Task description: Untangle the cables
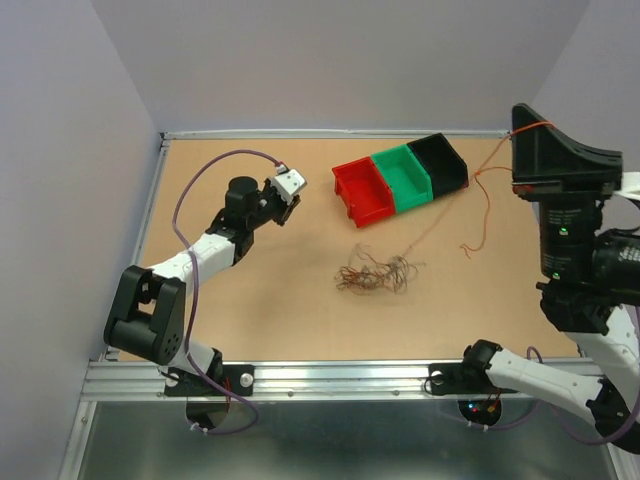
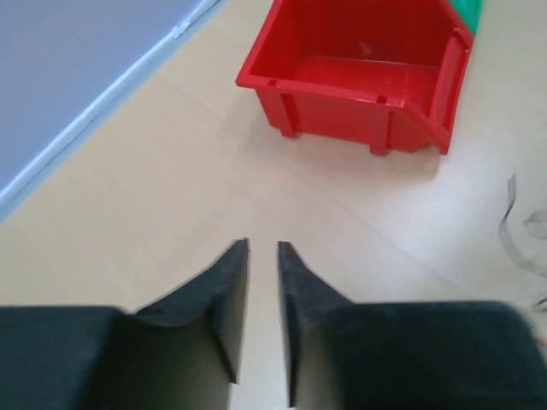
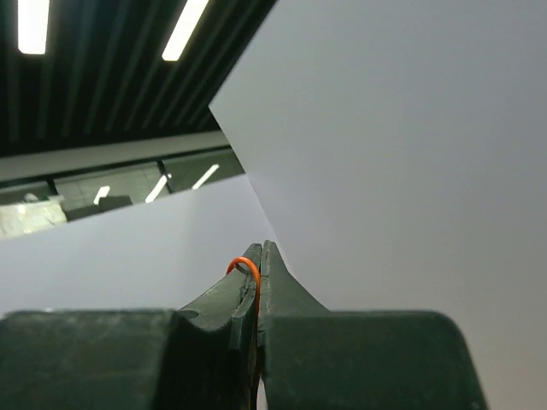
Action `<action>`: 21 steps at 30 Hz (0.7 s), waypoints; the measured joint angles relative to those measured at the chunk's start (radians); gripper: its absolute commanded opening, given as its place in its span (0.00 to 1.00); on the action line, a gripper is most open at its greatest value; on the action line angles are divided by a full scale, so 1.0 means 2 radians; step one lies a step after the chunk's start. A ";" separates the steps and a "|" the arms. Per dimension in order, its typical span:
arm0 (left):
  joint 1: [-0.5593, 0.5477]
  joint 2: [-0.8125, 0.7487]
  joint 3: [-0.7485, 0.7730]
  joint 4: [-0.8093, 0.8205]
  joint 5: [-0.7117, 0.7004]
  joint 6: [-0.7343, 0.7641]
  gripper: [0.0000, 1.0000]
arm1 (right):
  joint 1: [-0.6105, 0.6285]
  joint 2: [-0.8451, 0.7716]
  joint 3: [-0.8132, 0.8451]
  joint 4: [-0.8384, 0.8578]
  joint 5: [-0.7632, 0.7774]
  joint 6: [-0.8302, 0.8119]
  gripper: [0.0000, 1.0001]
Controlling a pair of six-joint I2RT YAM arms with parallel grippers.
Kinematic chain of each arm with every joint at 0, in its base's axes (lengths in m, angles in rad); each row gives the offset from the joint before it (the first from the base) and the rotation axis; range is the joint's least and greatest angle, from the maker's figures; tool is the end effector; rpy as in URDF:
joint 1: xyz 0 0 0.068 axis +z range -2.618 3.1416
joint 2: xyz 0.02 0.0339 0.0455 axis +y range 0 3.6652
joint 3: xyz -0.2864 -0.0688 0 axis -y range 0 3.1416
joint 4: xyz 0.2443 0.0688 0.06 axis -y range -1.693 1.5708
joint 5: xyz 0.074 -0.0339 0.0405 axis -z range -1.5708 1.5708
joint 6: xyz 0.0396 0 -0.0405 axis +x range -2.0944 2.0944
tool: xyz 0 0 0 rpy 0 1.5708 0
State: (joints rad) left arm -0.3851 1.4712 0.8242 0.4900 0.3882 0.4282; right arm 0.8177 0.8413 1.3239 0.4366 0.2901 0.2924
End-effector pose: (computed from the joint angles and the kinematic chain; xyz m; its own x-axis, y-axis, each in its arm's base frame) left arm 0.3020 -0.1386 0.2818 0.1564 0.3513 -0.9231 0.6917 0.6282 0.3563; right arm 0.0668 0.0547 0.5825 0.3534 0.7809 -0.5152 -0.7126 0.5815 0.3926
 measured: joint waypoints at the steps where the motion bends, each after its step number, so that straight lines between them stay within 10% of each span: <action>1: 0.007 -0.005 -0.005 0.002 0.011 0.000 0.53 | 0.000 -0.011 -0.003 0.006 0.000 0.000 0.01; 21: -0.024 -0.080 -0.049 -0.004 0.219 0.018 0.93 | 0.000 0.190 0.065 0.029 -0.027 0.002 0.01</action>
State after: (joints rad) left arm -0.4328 1.3121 0.7258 0.4824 0.8257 0.4637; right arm 0.8177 1.2209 1.4540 0.4953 0.2359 0.2970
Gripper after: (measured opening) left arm 0.826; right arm 0.012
